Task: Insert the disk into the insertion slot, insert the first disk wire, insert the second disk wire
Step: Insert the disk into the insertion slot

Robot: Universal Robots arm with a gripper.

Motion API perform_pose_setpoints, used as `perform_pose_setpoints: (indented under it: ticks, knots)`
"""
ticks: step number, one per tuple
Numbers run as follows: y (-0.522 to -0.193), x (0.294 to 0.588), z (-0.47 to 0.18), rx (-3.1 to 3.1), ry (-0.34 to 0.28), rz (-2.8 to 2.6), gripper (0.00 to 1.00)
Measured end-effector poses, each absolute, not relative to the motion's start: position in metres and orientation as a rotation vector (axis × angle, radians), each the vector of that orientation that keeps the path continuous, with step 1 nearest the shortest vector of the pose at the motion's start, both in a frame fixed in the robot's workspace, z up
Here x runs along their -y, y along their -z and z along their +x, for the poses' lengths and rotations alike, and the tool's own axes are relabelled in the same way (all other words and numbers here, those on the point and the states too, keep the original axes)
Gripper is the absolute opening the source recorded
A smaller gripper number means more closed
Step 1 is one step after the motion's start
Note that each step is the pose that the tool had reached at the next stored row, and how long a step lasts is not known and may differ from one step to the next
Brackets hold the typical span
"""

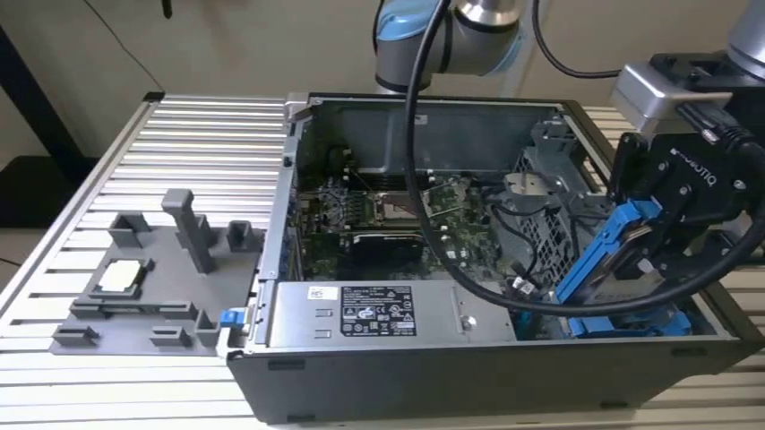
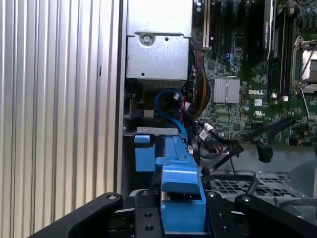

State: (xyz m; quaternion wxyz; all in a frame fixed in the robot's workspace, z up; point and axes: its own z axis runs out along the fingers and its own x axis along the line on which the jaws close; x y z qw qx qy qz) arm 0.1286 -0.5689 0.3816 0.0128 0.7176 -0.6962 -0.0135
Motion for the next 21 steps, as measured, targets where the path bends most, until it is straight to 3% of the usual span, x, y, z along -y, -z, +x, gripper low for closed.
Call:
perform_pose_setpoints:
  ticks: [16, 19, 20, 21]
  knots:
    - [-0.364, 0.569, 0.129, 2.172, 0.043, 2.236, 0.33]
    - [-0.364, 0.569, 0.129, 2.171, 0.043, 2.236, 0.34]
    - [-0.364, 0.569, 0.129, 2.171, 0.043, 2.235, 0.40]
    - [-0.364, 0.569, 0.129, 2.171, 0.043, 2.235, 0.40]
